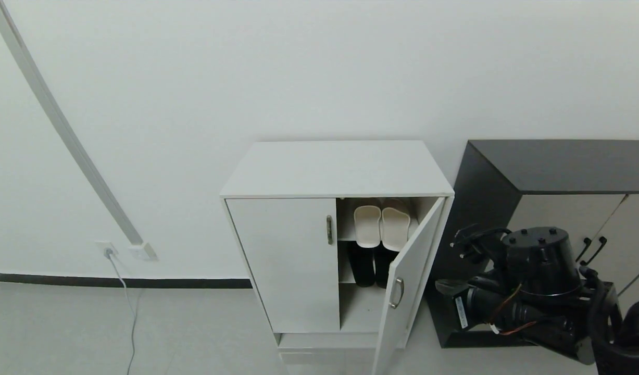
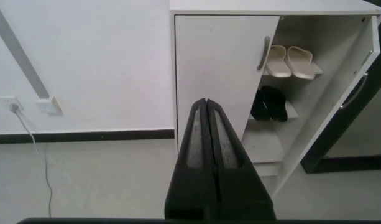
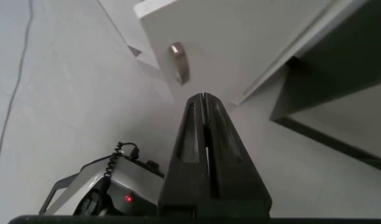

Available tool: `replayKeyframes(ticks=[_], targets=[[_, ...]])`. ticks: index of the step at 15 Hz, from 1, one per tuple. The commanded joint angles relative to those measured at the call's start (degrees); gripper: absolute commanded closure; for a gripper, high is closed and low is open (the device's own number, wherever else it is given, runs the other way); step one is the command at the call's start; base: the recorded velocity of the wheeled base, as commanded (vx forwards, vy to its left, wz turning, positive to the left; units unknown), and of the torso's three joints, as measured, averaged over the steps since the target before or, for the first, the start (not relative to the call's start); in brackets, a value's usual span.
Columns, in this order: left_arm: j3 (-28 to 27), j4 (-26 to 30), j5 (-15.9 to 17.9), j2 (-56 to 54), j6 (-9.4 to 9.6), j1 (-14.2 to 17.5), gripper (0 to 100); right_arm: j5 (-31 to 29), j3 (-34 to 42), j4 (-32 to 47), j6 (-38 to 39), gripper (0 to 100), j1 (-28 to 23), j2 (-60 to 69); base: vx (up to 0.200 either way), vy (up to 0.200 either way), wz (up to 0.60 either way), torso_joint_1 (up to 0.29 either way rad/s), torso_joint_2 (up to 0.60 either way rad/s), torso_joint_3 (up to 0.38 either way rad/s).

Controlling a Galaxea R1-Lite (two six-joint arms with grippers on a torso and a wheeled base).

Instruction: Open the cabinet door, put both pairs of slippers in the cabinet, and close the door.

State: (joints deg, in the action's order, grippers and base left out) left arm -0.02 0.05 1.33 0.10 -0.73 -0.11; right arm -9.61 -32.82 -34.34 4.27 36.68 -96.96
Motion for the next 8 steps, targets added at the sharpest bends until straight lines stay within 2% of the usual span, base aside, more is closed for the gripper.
replayKeyframes(ticks=[1, 8], targets=[[0.02, 0.04, -0.01, -0.01, -0.06, -0.07, 100, 0.2, -1.2, -0.55, 0.13, 100, -0.03, -4.29, 0.0, 0.0, 0.0, 0.0, 0.0, 0.0], [0.02, 0.04, -0.01, -0.01, 0.12, -0.07, 100, 0.2, -9.63, -9.34, 0.66, 100, -2.58, -20.63, 0.0, 0.0, 0.0, 0.0, 0.0, 0.0]])
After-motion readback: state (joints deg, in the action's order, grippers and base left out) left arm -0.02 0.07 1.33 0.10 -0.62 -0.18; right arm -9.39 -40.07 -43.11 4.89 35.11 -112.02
